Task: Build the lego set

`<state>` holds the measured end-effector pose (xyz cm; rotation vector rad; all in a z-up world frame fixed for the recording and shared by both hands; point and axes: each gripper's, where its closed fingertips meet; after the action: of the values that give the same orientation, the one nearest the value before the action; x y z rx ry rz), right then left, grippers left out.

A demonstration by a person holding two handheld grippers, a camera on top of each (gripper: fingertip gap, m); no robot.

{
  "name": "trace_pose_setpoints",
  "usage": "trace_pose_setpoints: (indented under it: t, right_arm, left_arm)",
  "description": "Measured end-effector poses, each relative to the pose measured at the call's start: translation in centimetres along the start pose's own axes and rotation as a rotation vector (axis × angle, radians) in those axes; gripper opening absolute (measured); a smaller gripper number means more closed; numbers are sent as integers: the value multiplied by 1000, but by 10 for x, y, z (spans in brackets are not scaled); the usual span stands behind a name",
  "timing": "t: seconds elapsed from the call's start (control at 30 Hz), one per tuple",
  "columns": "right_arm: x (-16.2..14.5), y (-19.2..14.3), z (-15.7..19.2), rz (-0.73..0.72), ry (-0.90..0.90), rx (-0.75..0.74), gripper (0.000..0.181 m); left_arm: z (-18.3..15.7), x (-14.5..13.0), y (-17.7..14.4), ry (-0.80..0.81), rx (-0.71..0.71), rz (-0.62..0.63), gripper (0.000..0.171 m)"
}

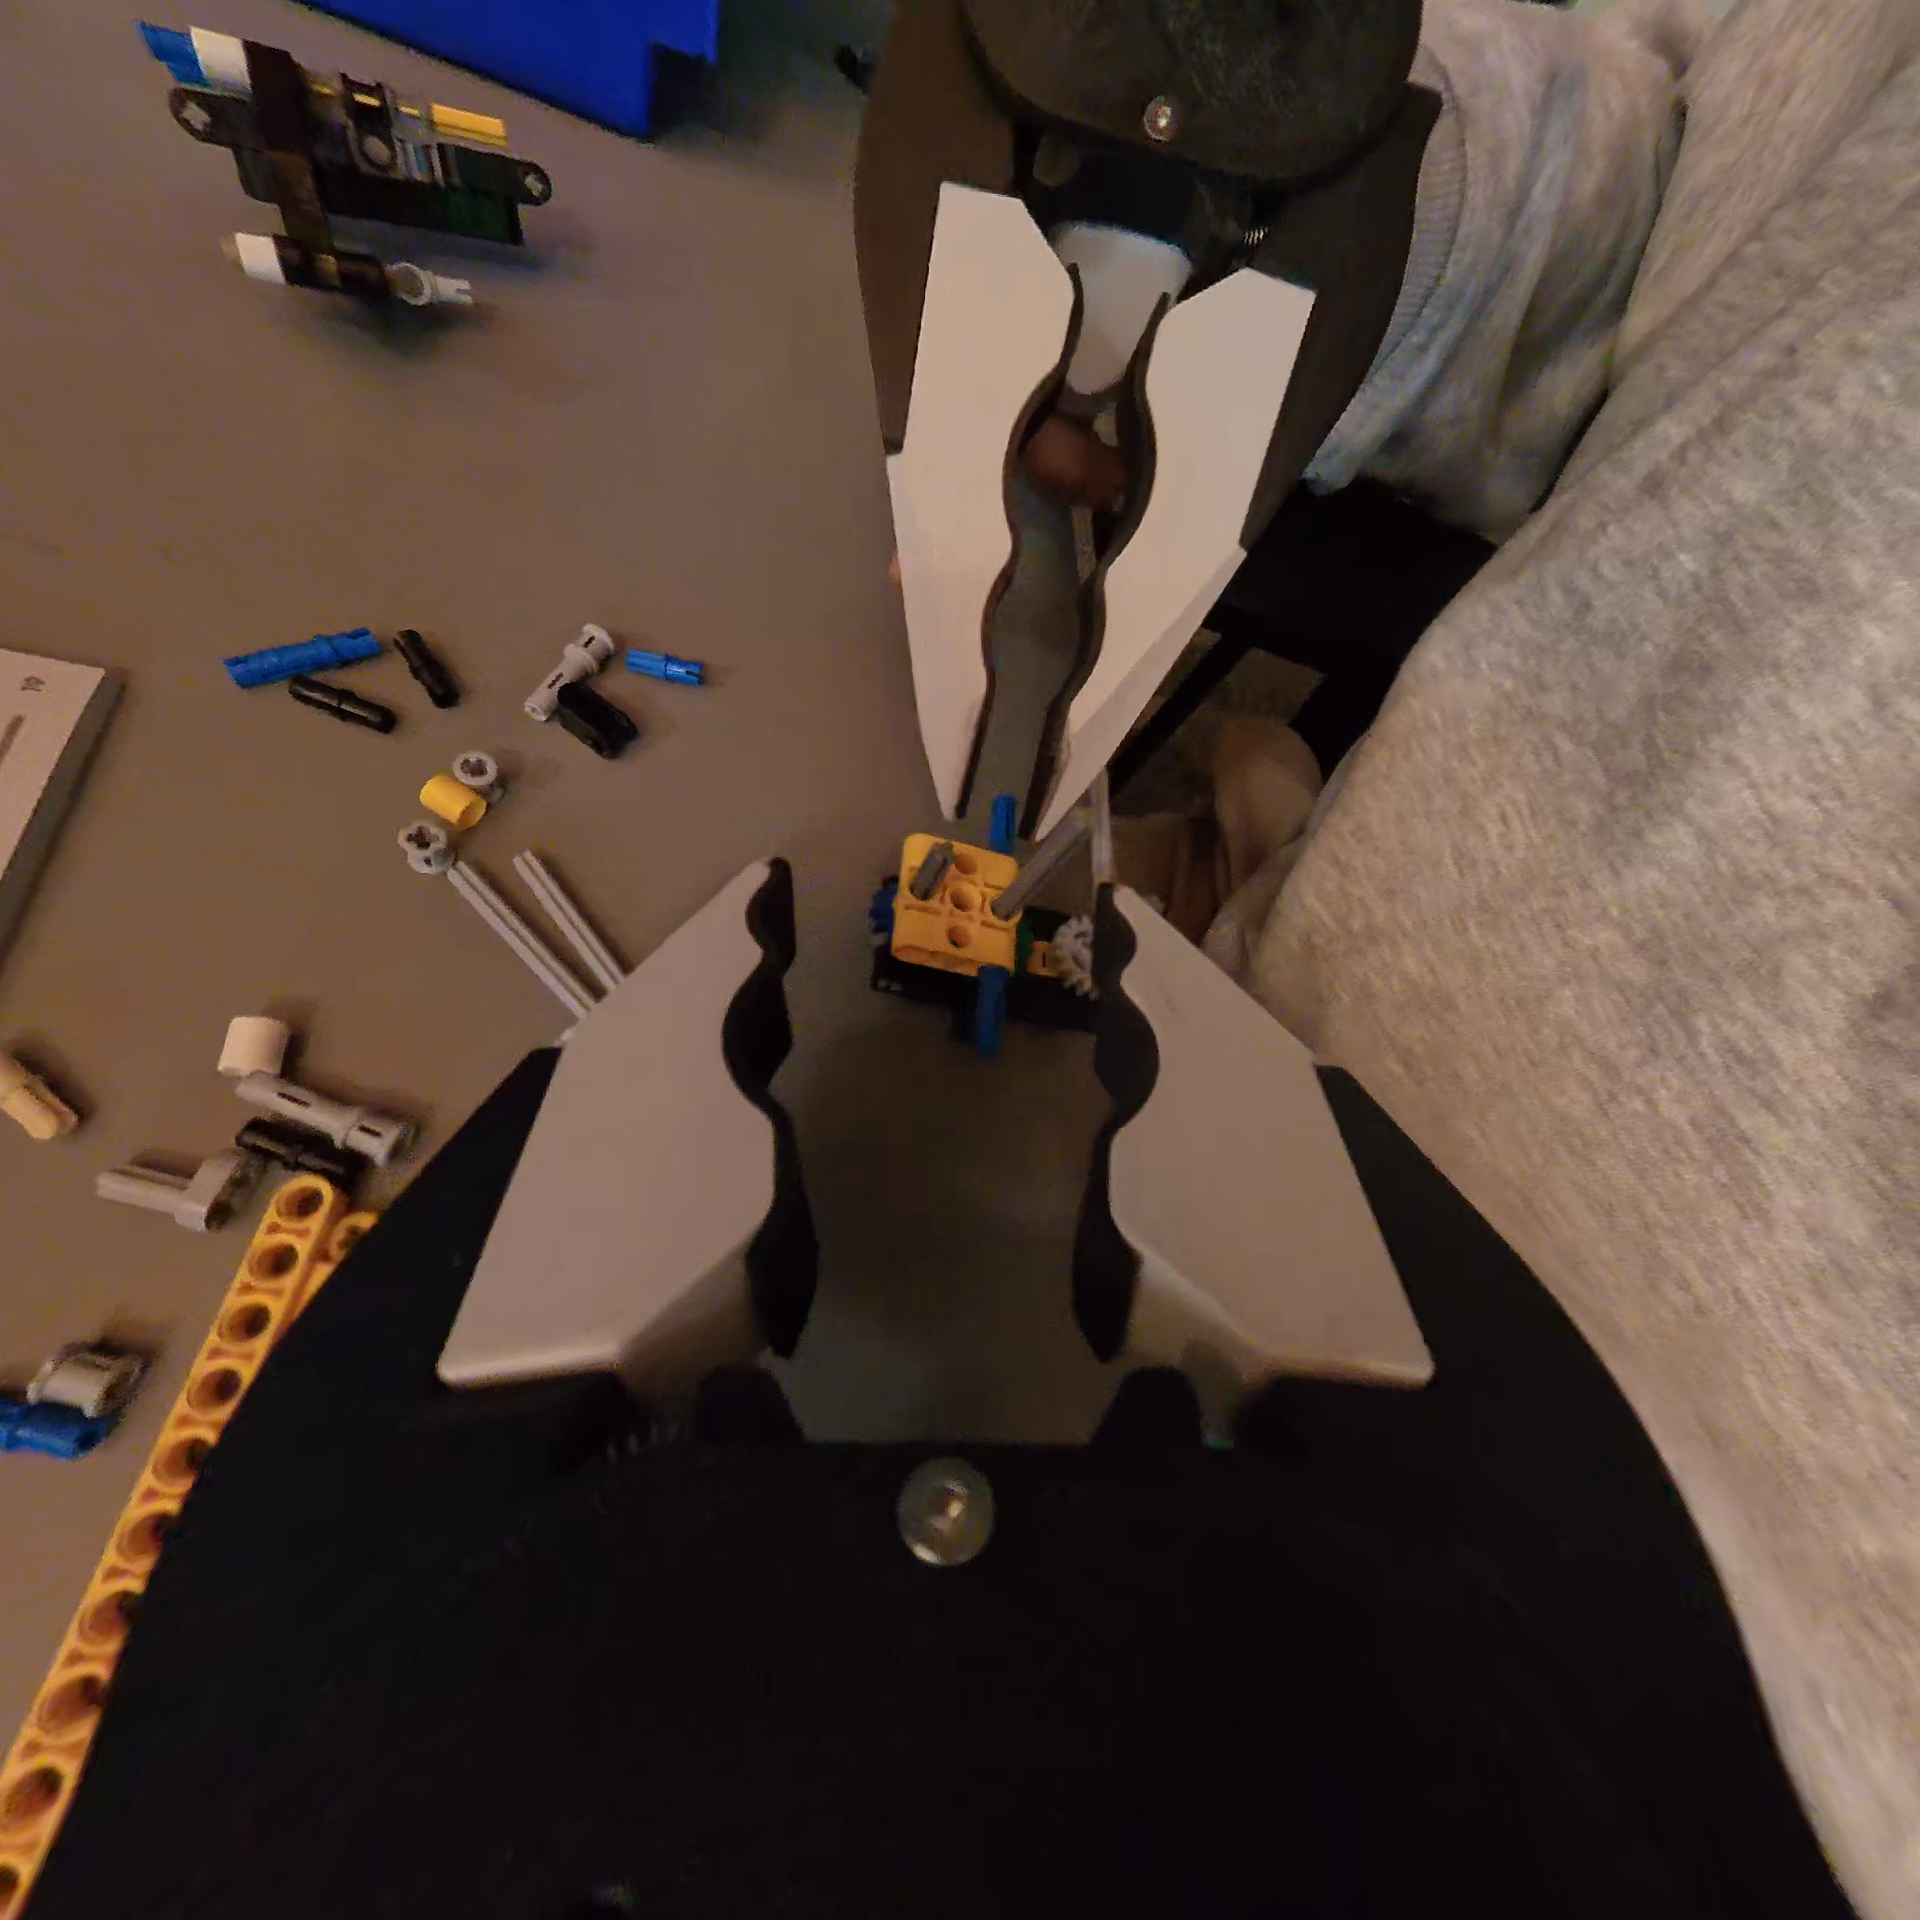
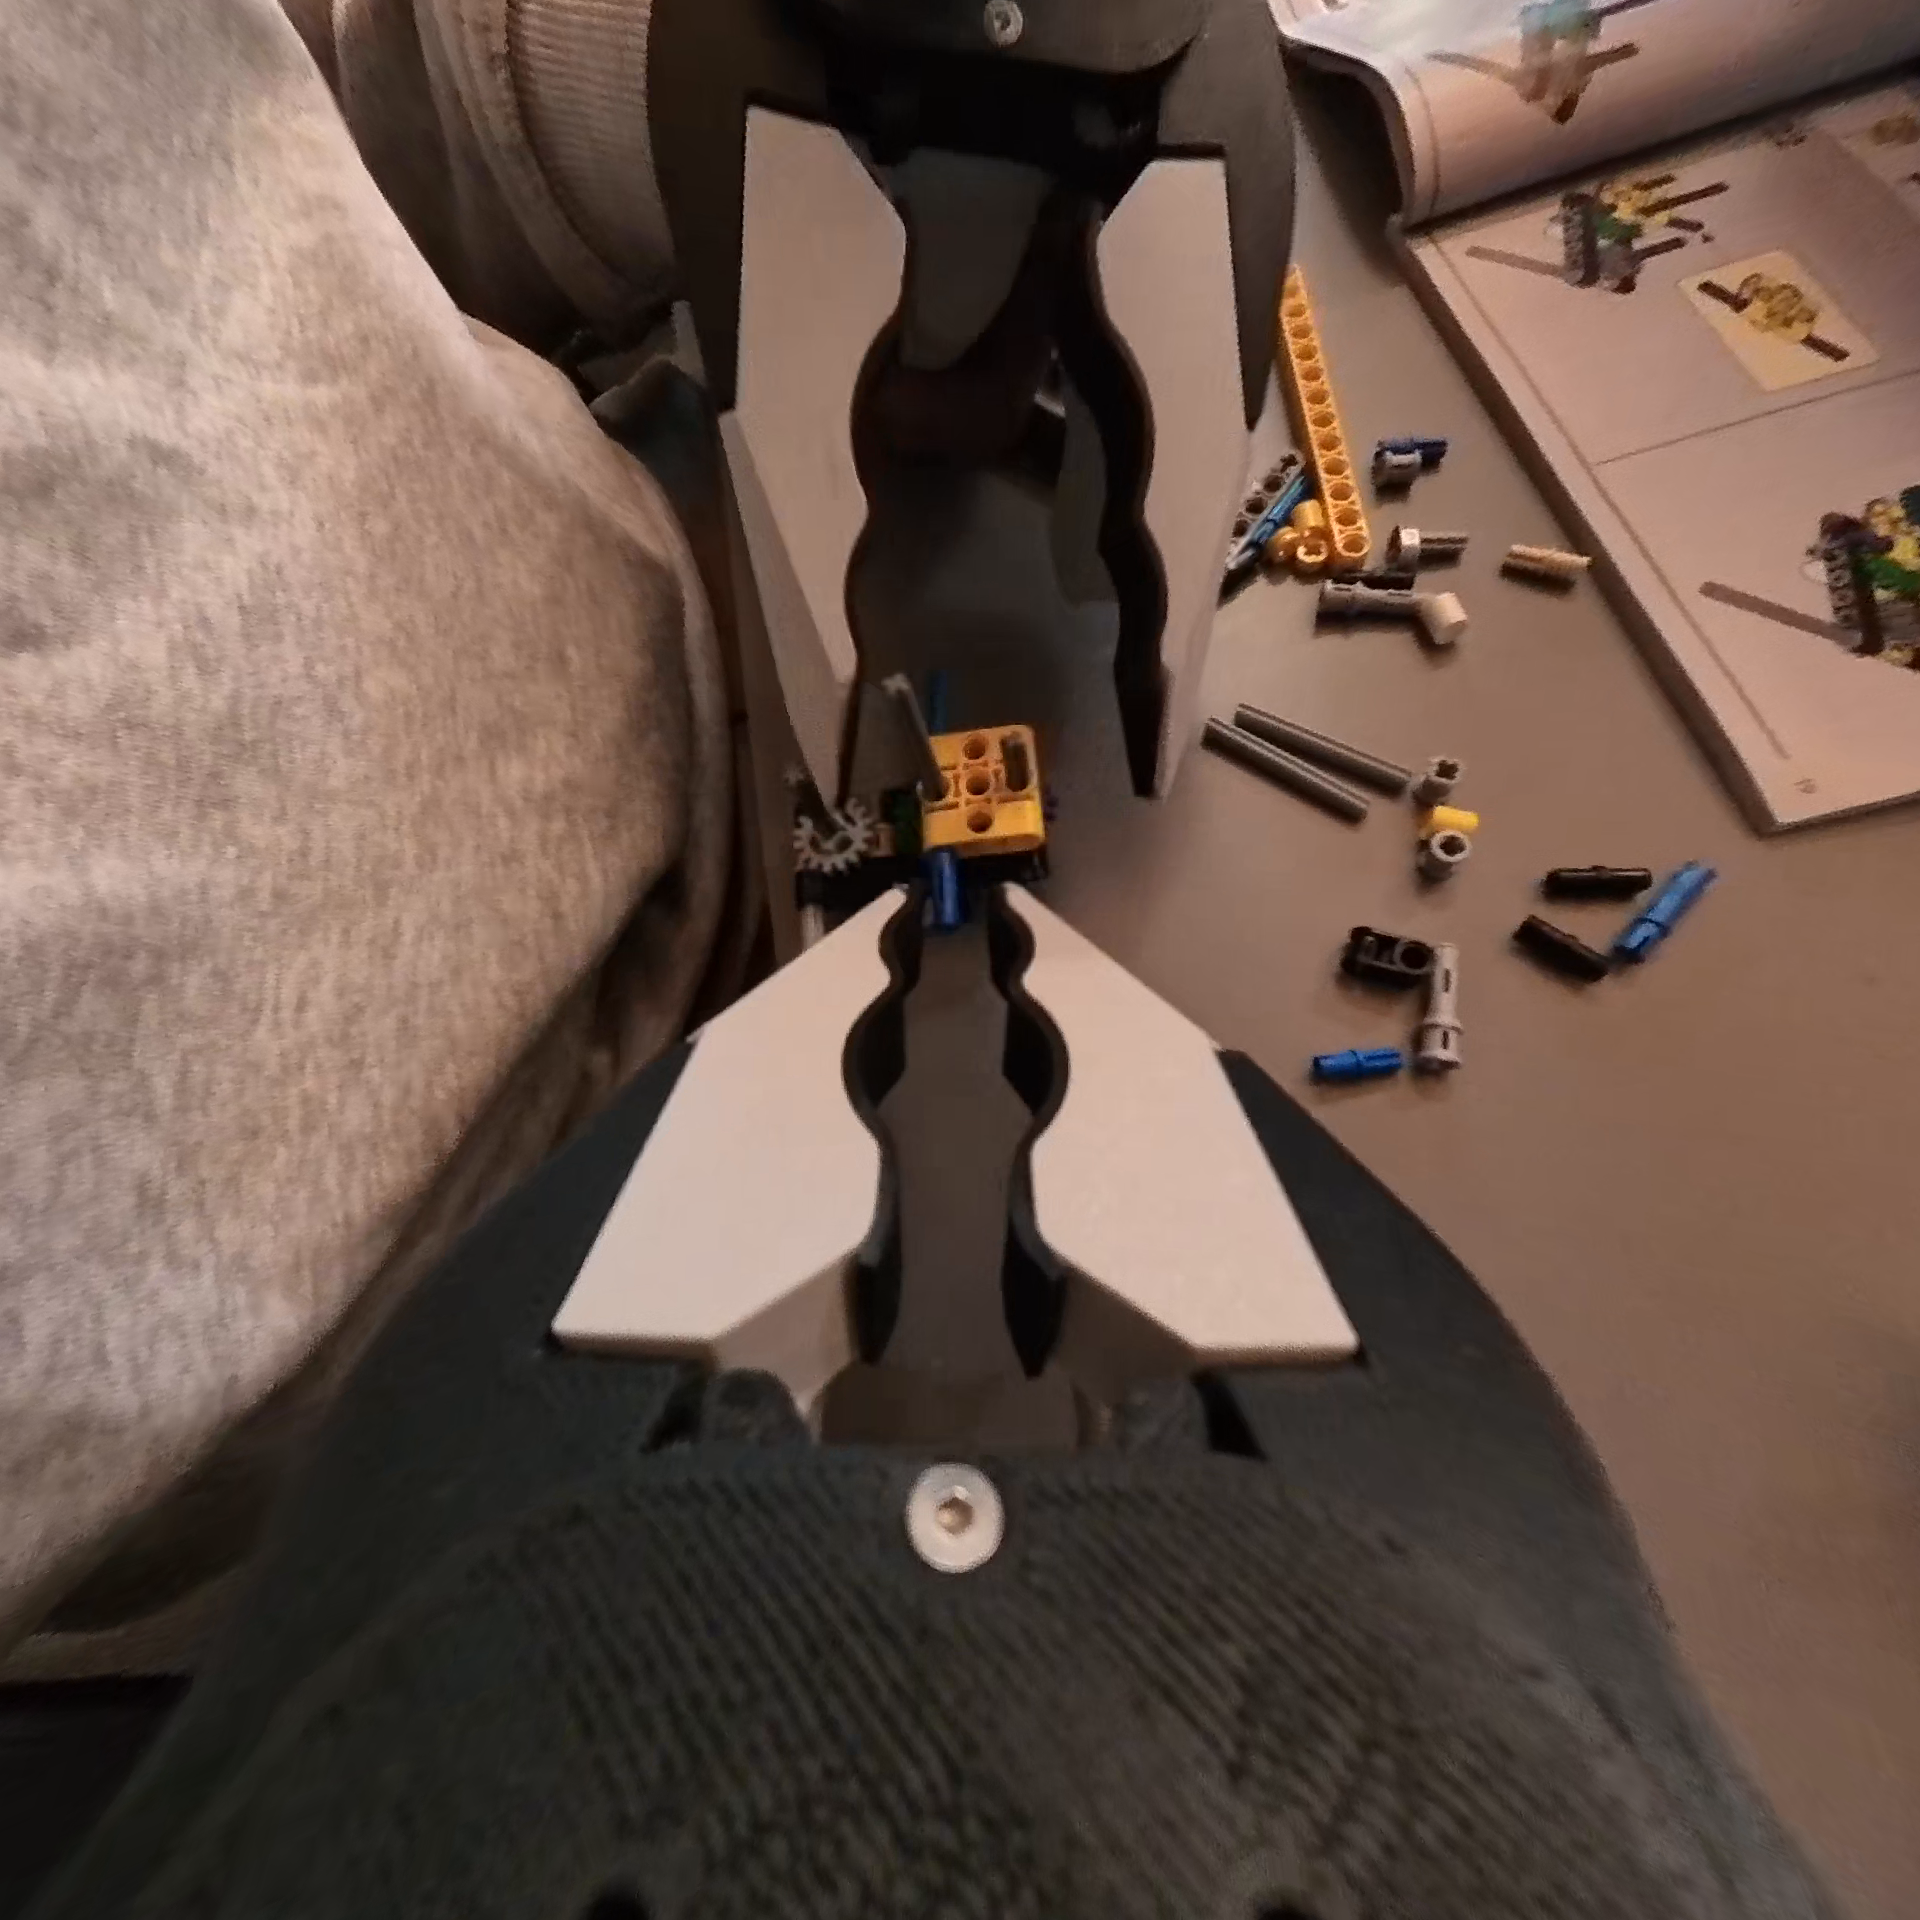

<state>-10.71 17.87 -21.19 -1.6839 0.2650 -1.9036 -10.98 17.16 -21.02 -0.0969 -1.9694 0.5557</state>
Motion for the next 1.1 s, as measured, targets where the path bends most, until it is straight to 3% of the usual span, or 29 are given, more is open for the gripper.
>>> trace_pose_setpoints:
  t: [0.1,0.4,0.47,0.57,0.63,0.77,0.93,1.1]
  right_arm:
    - [1,-2,1,-4,0,-5,17]
    - [7,-11,-3,-86,45,-44,23]
    - [19,-18,-12,-175,61,-97,23]
    - [51,-39,-31,-418,111,-215,21]
    - [65,-61,-44,-560,102,-347,11]
    - [72,-82,-57,-598,42,-533,7]
    - [84,-70,-85,-663,164,-588,17]
    - [88,-61,-99,-666,160,-580,17]
  left_arm:
    - [-4,-3,-8,-21,-1,-11,67]
    - [-11,-8,-31,-51,68,-103,64]
    - [-9,-3,-35,-60,79,-148,62]
    - [-5,5,-40,-87,84,-208,61]
    - [-7,4,-41,-104,67,-215,61]
    - [-9,4,-42,-134,60,-230,62]
    - [6,-4,-36,-234,97,-182,75]
    - [9,4,-40,-196,145,-231,75]
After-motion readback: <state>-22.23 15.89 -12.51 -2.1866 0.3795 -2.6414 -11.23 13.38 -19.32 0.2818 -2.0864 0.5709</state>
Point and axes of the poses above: each gripper's, where its closed fingertips meet, y out along the fingers, x out of its top, z = x × y across the jaws, and after that the axes turned 6 degrees about -z, right-handed
